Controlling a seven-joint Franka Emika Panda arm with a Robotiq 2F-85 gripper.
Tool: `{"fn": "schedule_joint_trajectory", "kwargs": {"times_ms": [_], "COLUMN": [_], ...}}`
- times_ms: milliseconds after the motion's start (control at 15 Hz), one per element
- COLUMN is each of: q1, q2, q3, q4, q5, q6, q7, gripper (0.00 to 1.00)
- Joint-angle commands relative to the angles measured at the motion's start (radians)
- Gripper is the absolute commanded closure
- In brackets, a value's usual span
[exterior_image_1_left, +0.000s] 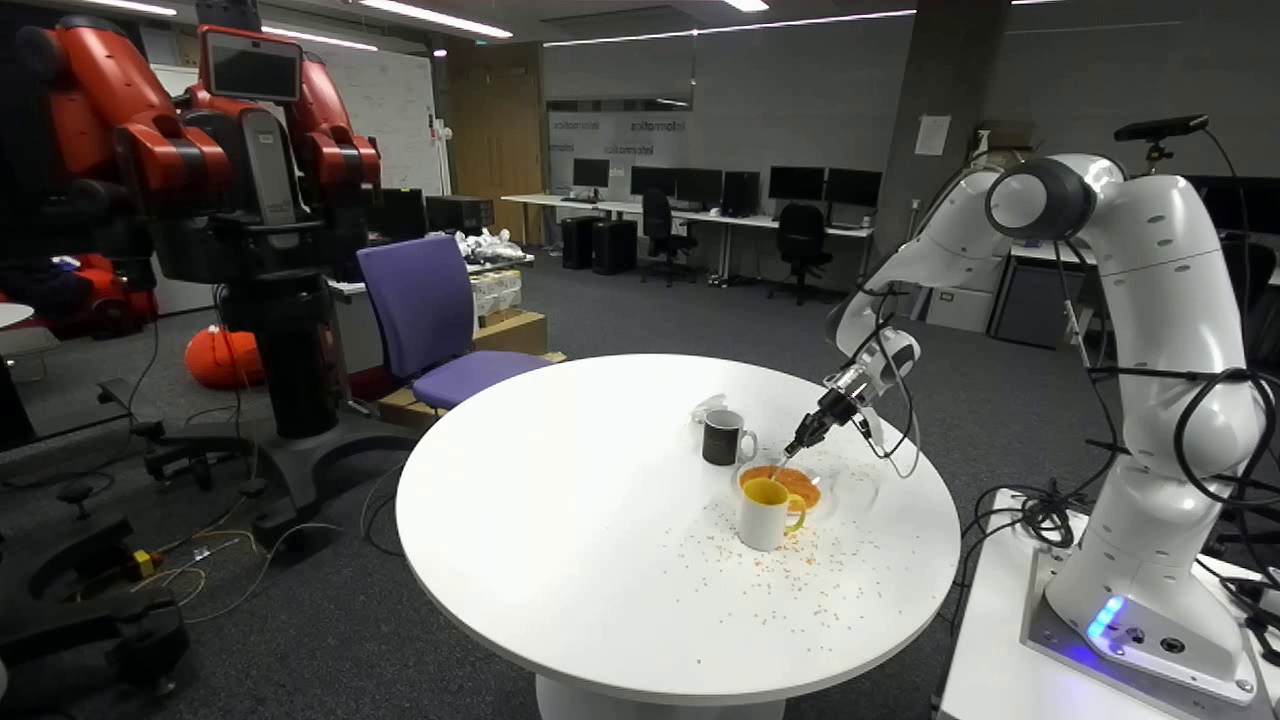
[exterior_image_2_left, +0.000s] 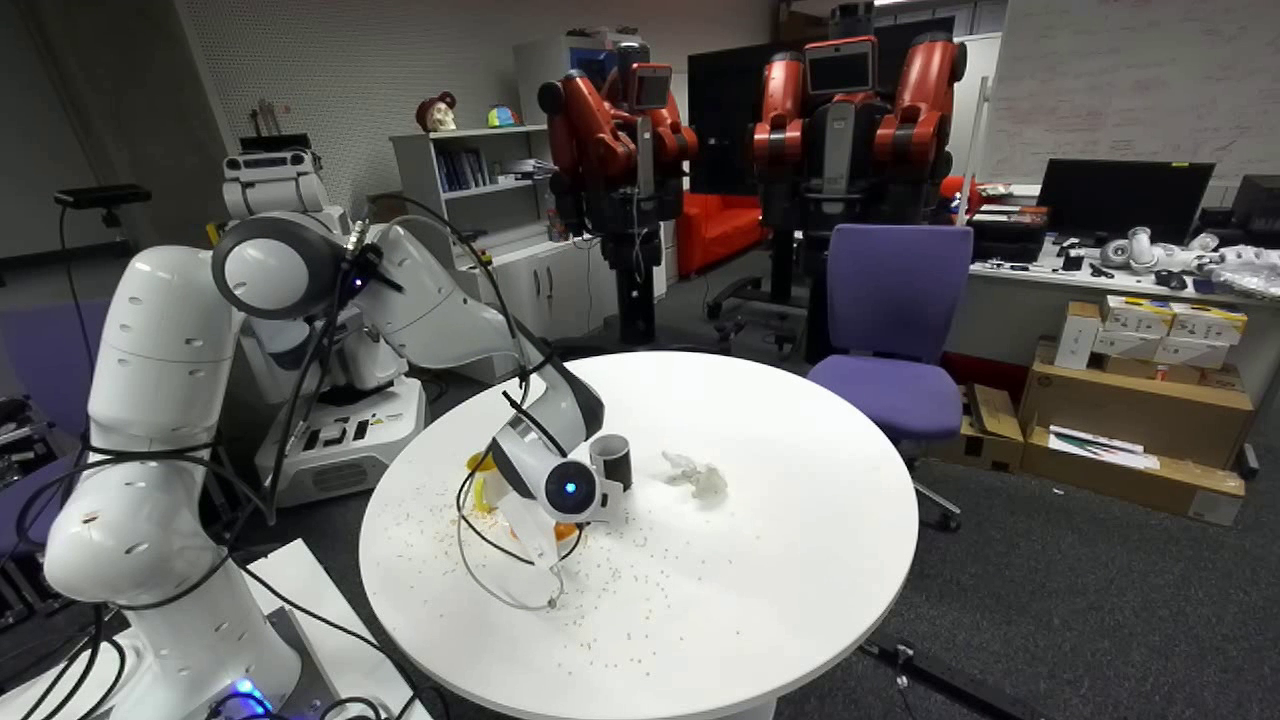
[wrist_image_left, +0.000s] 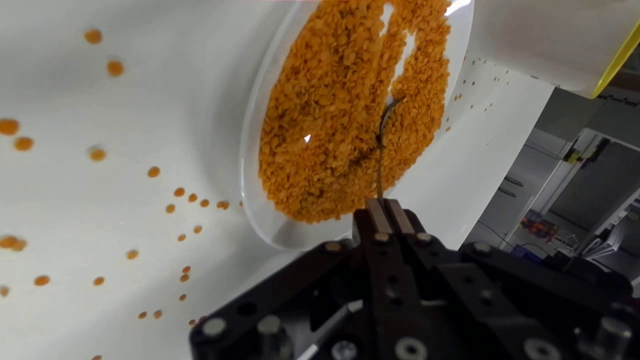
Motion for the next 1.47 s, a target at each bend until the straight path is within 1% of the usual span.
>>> {"fn": "schedule_joint_trajectory", "kwargs": {"times_ms": [0, 867, 1400], "q1": [0.031, 0.027, 0.015], "q2": [-0.005, -0.064, -0.077], "q3": [-0.025, -0.045, -0.056], "q4": [-0.034, -0.065, -0.067], "q5": [0.047, 0.038, 0.035], "q6": [0.073, 0.043, 0.011], "q7": [-0.092, -0.142, -0.133], "gripper": [0.99, 0.99, 0.99]}}
